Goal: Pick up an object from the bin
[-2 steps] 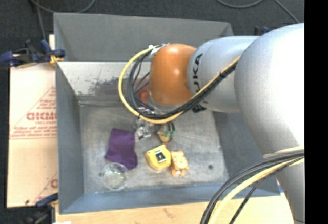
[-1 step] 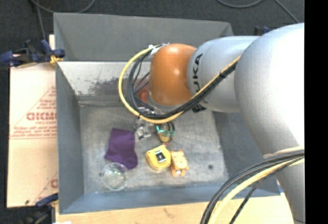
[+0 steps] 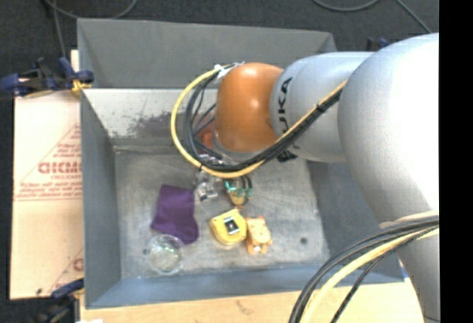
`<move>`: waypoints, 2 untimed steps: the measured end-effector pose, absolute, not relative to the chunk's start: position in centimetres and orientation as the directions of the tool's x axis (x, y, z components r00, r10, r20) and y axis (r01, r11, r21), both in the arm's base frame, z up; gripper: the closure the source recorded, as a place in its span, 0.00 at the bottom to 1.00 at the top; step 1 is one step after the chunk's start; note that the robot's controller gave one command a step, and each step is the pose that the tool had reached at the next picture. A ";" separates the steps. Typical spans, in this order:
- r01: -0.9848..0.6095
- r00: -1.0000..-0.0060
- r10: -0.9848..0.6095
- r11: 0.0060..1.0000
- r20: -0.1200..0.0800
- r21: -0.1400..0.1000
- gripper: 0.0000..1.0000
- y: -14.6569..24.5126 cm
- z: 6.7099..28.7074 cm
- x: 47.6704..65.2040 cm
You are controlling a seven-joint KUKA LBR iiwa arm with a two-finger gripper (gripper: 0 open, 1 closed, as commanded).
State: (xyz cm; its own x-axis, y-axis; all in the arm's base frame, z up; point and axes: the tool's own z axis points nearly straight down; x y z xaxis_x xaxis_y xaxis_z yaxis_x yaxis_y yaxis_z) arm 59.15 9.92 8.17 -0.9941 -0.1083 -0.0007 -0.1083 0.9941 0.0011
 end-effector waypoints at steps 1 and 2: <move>-0.207 -0.978 -0.207 0.978 -0.019 -0.003 1.00 17.5 8.0 61.3; -0.207 -0.978 -0.207 0.978 -0.026 0.001 0.00 17.7 7.8 61.3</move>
Offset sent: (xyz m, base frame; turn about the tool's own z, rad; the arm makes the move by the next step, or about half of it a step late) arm 0.0000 0.0000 0.0000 0.0000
